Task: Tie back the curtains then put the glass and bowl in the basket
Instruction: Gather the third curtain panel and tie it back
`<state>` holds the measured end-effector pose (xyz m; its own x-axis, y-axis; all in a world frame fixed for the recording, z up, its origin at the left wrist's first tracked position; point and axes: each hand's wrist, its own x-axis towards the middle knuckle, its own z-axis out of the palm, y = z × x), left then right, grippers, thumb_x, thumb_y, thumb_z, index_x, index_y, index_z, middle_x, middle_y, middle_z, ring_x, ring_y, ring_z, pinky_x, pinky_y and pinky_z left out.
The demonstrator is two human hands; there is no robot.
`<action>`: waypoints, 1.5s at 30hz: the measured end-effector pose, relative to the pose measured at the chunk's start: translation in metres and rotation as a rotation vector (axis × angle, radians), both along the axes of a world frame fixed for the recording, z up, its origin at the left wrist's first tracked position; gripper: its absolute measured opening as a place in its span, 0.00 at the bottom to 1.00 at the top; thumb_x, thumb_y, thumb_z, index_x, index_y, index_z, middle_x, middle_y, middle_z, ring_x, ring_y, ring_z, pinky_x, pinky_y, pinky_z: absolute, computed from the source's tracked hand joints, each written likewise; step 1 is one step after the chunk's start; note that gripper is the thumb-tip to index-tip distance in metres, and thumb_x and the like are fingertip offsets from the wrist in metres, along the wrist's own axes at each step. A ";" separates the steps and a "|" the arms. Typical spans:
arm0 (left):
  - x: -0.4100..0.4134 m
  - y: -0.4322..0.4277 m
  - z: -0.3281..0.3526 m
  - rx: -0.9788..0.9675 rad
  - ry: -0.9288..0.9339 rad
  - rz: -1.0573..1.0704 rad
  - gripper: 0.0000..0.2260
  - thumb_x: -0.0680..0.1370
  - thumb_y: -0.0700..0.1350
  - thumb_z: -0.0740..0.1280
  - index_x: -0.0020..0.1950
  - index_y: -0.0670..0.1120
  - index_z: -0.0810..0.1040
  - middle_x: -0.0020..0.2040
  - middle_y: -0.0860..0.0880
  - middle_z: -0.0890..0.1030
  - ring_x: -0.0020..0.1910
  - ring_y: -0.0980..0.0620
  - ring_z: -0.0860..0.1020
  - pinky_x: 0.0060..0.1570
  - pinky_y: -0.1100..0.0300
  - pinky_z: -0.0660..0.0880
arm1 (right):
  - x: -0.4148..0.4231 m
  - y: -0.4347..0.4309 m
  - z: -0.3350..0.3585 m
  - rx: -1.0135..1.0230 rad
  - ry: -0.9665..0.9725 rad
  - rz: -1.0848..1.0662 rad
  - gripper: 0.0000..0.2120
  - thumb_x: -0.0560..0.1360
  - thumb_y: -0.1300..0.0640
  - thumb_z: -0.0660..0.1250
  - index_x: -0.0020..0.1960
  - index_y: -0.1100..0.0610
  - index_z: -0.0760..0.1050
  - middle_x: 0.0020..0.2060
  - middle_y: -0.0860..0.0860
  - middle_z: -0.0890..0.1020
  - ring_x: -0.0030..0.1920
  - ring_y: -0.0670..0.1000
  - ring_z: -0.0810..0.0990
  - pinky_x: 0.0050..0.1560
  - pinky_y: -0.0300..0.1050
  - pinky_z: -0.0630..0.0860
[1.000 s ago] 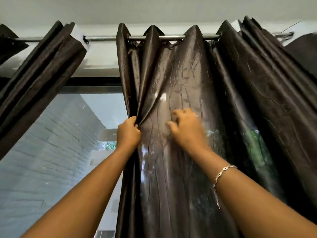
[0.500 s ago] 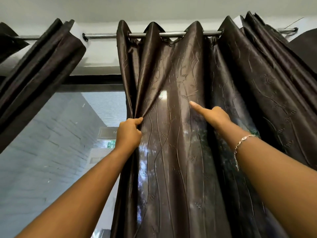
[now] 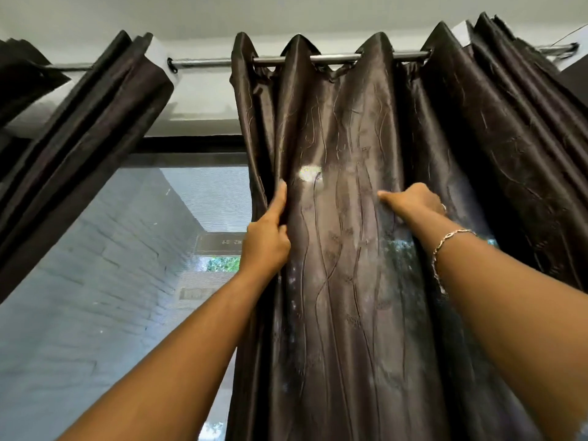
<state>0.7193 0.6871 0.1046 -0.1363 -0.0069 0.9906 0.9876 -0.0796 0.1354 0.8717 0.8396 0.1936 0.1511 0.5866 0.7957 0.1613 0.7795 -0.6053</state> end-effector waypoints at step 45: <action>-0.061 -0.064 -0.015 0.041 -0.184 0.228 0.24 0.75 0.30 0.55 0.70 0.43 0.69 0.66 0.39 0.73 0.58 0.35 0.75 0.57 0.49 0.72 | -0.043 -0.066 -0.037 0.400 -0.293 -0.316 0.12 0.79 0.60 0.58 0.59 0.65 0.72 0.62 0.63 0.69 0.61 0.66 0.71 0.58 0.55 0.70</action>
<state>0.6581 0.6235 0.0891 -0.3042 -0.0975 0.9476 0.9396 0.1328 0.3153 0.8289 0.7733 0.1563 0.0096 0.1944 0.9809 0.5390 0.8252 -0.1689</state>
